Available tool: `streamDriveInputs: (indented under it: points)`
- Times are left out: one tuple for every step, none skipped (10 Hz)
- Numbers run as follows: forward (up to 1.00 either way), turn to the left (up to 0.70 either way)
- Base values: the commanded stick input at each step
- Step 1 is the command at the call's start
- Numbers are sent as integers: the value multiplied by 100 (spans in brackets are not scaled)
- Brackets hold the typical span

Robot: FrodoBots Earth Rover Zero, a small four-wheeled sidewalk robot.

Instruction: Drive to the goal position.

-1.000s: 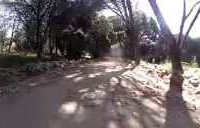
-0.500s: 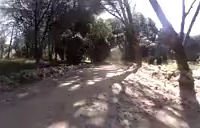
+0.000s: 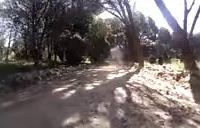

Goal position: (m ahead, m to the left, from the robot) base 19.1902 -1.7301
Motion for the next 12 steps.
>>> streamDriveInputs:
  points:
    - [85, 0]
    - [85, 0]
    - [85, 0]
    - [85, 0]
    - [85, 0]
    - [85, 0]
    - [85, 0]
    - [85, 0]
    - [85, 0]
    - [85, 0]
    - [85, -10]
    - [85, -31]
